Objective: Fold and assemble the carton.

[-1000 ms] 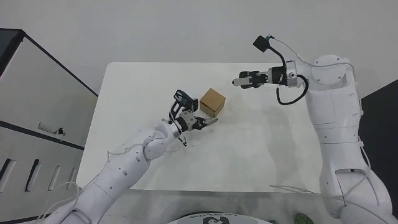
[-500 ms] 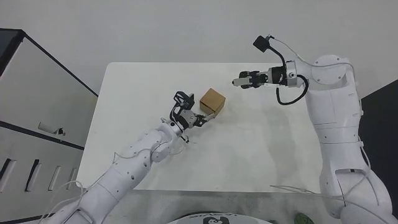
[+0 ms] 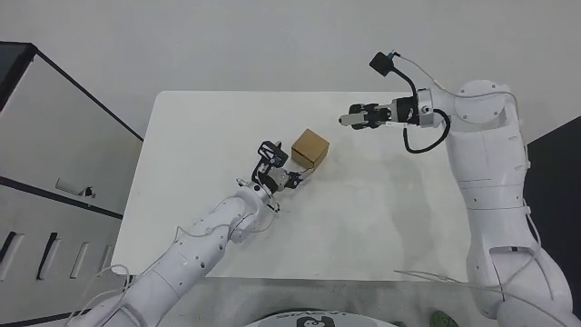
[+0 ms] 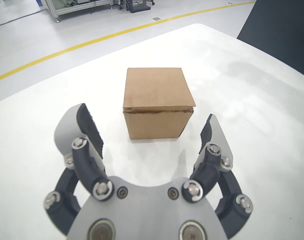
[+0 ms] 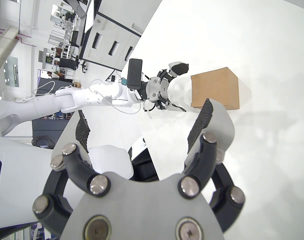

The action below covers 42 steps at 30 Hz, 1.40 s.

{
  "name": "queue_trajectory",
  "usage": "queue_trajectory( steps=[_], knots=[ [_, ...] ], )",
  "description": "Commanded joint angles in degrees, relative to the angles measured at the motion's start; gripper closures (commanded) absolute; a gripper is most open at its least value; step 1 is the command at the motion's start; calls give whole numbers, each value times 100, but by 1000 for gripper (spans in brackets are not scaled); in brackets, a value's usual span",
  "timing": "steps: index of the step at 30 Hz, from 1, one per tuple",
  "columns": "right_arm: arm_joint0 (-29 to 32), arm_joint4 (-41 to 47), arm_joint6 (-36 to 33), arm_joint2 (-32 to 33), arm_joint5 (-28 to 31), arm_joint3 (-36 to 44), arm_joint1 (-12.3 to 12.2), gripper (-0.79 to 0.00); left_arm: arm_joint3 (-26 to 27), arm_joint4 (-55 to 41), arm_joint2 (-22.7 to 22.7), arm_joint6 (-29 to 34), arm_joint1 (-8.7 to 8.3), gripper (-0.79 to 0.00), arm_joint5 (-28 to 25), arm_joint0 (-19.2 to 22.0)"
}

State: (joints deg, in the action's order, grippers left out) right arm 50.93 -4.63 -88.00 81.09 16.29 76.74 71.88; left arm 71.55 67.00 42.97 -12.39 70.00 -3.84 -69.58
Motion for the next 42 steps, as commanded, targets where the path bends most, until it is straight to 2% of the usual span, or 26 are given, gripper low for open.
queue_trajectory(
  steps=[1, 7, 20, 39, 42],
  knots=[
    [0, 0, 0, 0, 0, 0, 0, -785, -89, 43, -57, -41, 47, -785, 89, 38],
    [0, 0, 0, 0, 0, 0, 0, -785, -376, -92, -159, -172, 210, -785, 169, 200],
    [0, 0, 0, 0, 0, 0, 0, -785, -1113, -357, -336, -303, 531, -785, -48, 540],
    [0, 0, 0, 0, 0, 0, 0, -785, -1646, -500, -330, -632, 826, -785, -141, 638],
    [0, 0, 0, 0, 0, 0, 0, -785, -1705, -524, -324, -678, 868, -727, -157, 639]
  ],
)
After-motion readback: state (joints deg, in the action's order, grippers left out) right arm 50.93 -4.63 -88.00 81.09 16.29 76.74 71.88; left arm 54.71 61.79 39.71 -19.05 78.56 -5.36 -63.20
